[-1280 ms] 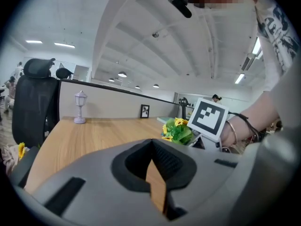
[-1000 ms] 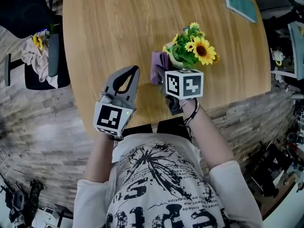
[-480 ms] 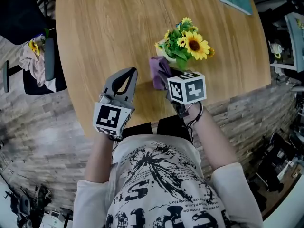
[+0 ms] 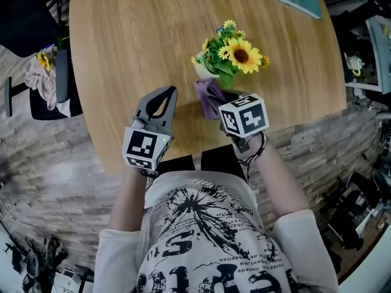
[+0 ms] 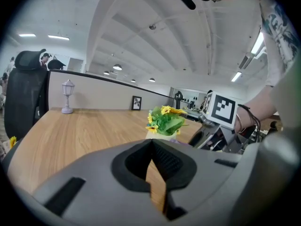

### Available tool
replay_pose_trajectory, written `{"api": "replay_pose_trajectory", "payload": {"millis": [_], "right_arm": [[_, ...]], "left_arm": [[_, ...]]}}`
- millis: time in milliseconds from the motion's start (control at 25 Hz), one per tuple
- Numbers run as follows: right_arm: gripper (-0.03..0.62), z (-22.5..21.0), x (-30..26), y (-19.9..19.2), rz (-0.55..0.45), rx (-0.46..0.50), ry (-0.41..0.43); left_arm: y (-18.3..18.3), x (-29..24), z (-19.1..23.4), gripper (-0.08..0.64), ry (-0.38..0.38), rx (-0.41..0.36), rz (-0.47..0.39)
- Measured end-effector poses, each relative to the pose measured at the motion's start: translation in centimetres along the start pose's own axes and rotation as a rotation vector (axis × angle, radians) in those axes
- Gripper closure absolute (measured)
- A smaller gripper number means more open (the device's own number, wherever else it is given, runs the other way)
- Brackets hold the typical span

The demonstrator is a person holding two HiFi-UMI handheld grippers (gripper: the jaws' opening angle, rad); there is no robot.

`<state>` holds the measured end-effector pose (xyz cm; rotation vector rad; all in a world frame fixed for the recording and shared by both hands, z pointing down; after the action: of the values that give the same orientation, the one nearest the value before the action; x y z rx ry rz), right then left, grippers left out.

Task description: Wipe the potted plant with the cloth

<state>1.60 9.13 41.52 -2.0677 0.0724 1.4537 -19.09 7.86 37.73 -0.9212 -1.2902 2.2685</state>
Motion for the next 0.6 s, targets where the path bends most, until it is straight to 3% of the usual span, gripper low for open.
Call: {"api": "replay_pose_trajectory", "payload": {"millis": [280, 600], "right_arm": [[0.491, -2.4, 2.2, -1.6, 0.07, 0.094, -0.014], [0.498, -9.0, 5.1, -2.4, 0.109, 0.149, -0.166]], "left_arm": [[-0.1, -1.1, -1.4, 0.557, 0.029, 0.018, 0.005], [-0.7, -3.3, -3.2, 0.557, 0.046, 0.048, 0.016]]}}
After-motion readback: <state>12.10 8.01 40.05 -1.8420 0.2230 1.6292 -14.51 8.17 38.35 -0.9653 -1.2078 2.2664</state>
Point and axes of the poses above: the fingertips, and each gripper's own axes: x backward along the fingers, z to its left, y out of its top, the point moved 9 cm from there along x, backward along the fingers, and after that the axes turned 11 degrees about x, right-handed, at the moved point
